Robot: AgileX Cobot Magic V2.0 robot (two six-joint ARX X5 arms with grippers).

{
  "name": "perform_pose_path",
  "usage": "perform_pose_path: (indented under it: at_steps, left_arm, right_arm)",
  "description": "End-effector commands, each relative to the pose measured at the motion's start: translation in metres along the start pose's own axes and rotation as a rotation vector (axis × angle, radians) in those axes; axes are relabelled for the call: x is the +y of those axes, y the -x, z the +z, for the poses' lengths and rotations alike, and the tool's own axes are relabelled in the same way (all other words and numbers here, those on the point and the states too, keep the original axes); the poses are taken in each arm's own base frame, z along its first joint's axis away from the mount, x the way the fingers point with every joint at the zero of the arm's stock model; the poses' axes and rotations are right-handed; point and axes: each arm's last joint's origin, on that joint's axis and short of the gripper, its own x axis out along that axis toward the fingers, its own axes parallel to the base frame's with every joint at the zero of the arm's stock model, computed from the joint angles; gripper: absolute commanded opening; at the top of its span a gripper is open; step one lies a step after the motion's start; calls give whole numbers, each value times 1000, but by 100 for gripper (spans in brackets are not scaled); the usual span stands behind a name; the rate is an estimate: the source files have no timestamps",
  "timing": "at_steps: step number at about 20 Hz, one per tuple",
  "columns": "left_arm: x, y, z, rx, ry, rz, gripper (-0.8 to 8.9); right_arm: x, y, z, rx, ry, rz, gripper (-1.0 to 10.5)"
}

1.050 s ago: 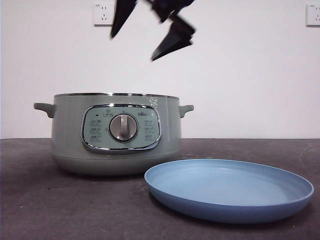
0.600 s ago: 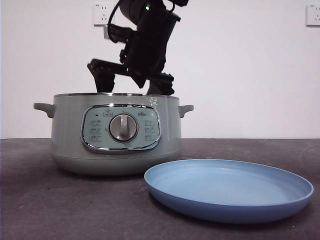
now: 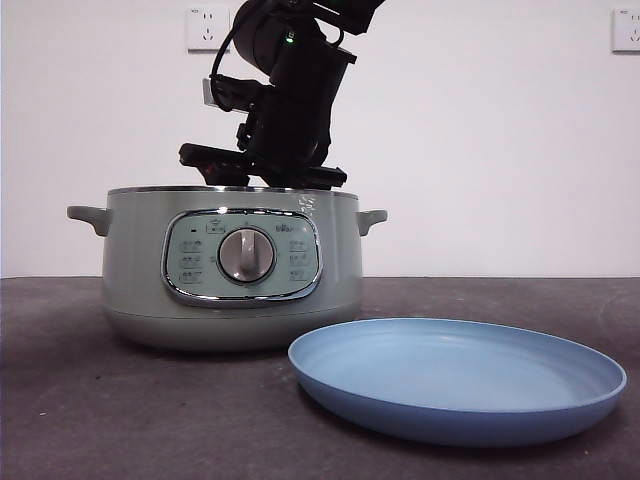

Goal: Take the potato out from the steamer,put the potato on the plate,close the lid

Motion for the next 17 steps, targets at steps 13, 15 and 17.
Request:
perform_pose_path:
  at_steps: [13,15,17]
  left_arm:
    - [0,-3,13,-113,-9,-58,-9]
    - [-1,-7,16,-112,-13,-99,-9]
    - [-1,-11,17,-101,-15,-103,-9]
  right_arm:
    - [-1,232,-4,-240,1,-69,-18]
    - [-3,251,-17,-213,-1,-131,-20]
    - [-3,258,-32,-179,-3,-137,-20]
